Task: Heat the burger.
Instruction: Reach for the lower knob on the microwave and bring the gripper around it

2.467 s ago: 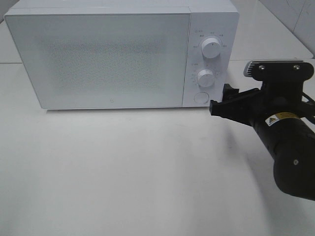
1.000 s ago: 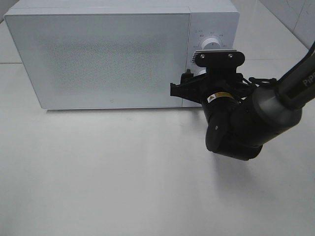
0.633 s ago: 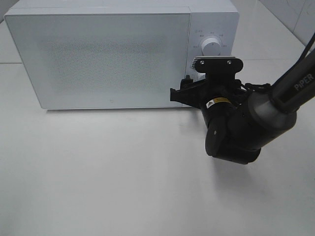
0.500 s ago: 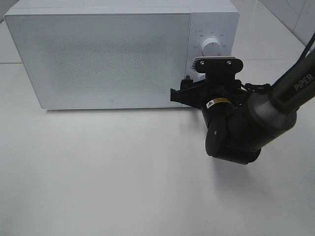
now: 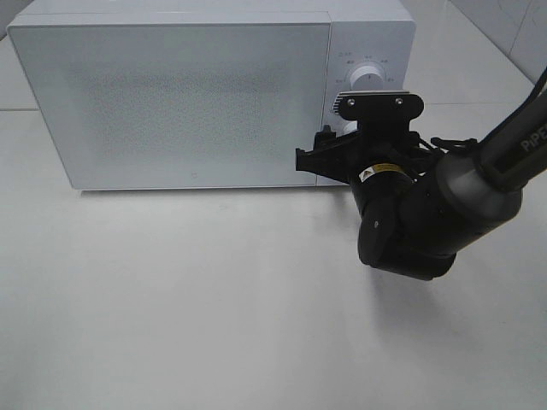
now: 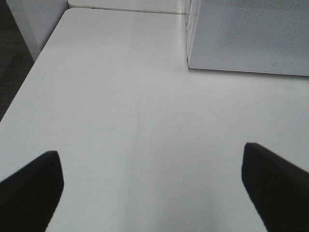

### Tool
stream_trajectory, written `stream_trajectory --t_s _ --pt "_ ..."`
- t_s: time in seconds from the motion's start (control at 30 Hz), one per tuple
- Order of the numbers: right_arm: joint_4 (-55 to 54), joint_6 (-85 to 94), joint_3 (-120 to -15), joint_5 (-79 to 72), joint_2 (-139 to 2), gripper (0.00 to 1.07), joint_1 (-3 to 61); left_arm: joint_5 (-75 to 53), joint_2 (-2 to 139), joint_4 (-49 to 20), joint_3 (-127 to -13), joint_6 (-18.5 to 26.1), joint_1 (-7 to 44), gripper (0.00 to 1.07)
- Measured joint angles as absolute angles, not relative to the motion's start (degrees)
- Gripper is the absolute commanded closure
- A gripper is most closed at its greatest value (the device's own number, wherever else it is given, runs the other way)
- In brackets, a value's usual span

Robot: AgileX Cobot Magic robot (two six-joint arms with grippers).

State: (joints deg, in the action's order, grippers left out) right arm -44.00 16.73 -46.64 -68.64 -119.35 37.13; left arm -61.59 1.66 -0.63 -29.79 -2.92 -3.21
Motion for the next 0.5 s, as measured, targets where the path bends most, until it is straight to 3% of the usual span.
stream_trajectory --t_s 0.2,0.27,0.37,0.43,0.5 --pt "-44.0 16.7 -46.6 -68.7 -119.3 0.36 37.1 -61.6 1.7 -0.6 -29.8 -2.9 -3.2 0.15" --pt "-43.7 16.7 -46.6 -68.7 -119.3 0.53 37.1 -61.6 1.7 -0.6 -29.8 -2.9 -3.2 0.15" --pt "-43.7 16.7 -46.6 -68.7 -119.3 0.59 37.1 -61.6 1.7 -0.6 -29.8 -2.9 -3.2 0.15" --pt "-44.4 16.7 -46.6 -68.7 -119.3 0.88 37.1 -61.6 1.7 -0.6 -29.8 -2.9 -3.2 0.15" --pt "-44.5 16.7 -46.6 -68.7 -119.3 0.93 37.1 -61.6 1.7 -0.6 -29.8 -2.9 -3.2 0.15"
